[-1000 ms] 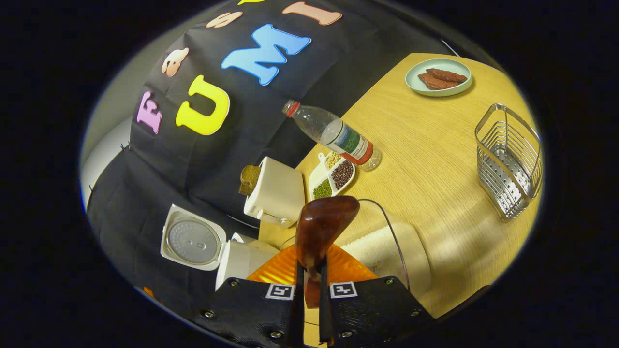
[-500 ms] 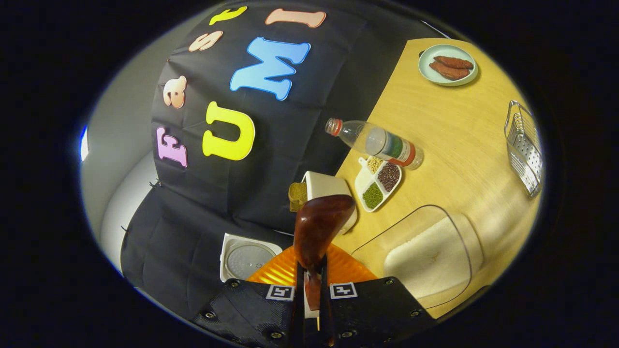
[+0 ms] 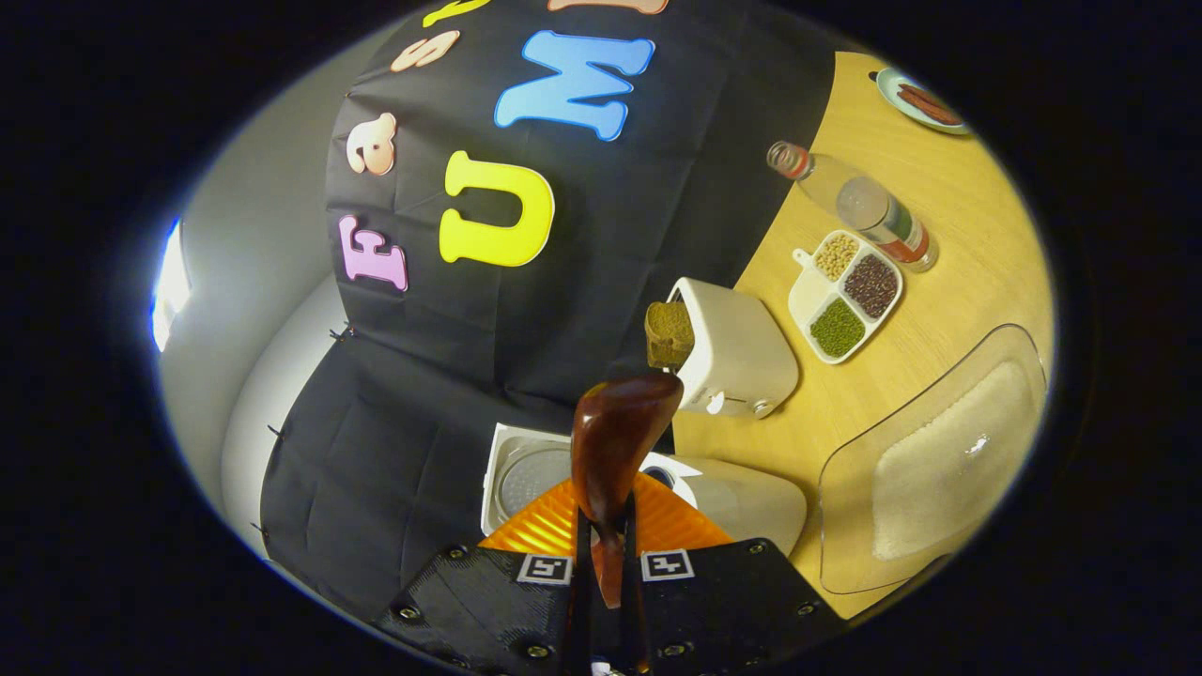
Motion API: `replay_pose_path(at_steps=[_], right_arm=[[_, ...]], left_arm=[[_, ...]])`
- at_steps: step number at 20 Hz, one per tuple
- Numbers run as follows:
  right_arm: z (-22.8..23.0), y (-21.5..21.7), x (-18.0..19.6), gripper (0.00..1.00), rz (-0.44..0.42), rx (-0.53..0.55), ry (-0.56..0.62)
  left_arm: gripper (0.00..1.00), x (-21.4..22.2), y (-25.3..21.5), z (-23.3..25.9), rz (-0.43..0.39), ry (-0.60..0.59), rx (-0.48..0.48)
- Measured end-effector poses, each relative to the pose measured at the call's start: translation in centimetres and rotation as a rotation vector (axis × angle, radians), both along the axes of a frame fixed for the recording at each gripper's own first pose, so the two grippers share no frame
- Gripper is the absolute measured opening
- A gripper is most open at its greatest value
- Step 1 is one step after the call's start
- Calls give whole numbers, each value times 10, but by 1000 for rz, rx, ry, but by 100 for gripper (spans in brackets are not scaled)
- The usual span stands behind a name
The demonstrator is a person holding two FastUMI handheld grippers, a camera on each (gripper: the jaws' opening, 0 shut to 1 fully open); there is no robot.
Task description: Close the left gripper, press the button to open the rice cooker; take a wooden spoon from the chopstick holder with the right hand, scoop a spoonful of rice and pour it into the rice cooker, then put the wooden spoon back into the chopstick holder.
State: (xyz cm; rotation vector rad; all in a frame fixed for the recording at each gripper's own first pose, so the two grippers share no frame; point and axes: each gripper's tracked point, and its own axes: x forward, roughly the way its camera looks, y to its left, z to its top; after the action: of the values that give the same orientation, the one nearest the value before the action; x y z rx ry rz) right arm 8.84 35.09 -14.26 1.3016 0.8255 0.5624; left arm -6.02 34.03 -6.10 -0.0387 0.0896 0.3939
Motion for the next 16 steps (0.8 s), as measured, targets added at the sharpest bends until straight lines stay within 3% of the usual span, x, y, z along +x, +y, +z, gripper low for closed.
replay_pose_path(at_steps=[9,16], right_arm=[[9,95,8,12,117,-68,-99],[-18,163,13,12,187,-217,-184]], left_arm=[[95,-39,27,-19,81,51,-11],[96,-68,29,-25,107,89,-20]])
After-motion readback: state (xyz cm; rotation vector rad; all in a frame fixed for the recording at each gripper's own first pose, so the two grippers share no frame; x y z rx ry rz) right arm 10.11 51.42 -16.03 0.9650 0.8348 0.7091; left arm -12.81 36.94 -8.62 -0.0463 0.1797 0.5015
